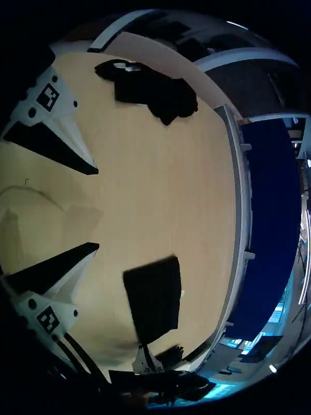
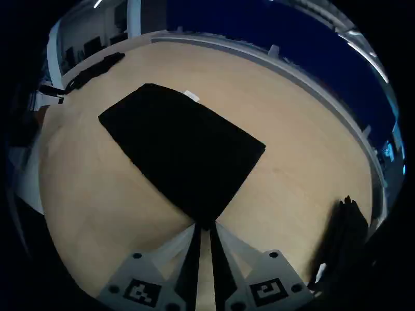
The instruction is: Fold towel
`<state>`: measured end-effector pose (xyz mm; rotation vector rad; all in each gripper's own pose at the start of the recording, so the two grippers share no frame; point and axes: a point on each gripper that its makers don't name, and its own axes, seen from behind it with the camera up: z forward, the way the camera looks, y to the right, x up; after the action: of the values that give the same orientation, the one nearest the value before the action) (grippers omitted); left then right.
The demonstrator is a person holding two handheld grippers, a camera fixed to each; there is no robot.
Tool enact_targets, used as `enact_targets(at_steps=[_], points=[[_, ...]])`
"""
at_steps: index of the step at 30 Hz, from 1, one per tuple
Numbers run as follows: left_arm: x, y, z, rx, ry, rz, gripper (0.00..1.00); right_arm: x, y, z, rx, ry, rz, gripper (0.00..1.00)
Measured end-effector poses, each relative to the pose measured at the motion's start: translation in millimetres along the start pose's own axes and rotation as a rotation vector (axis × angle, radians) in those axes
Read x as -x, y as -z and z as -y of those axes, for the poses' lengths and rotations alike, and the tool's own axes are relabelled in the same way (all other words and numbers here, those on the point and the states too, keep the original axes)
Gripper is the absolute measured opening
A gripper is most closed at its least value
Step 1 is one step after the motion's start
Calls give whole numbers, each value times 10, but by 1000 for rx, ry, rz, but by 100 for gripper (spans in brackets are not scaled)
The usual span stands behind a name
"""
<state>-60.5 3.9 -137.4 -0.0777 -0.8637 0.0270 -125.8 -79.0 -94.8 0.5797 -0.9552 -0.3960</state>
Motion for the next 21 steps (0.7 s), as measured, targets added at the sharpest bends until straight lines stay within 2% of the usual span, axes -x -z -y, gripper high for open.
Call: enact_targets(at_steps=[12,21], points=[[-17,4,-14,4,-4,0,97,-86,36,-23,-2,-2,-28,6],[-22,47,-17,6,-1,-3,98,-457,227,-59,13,45,-94,6]])
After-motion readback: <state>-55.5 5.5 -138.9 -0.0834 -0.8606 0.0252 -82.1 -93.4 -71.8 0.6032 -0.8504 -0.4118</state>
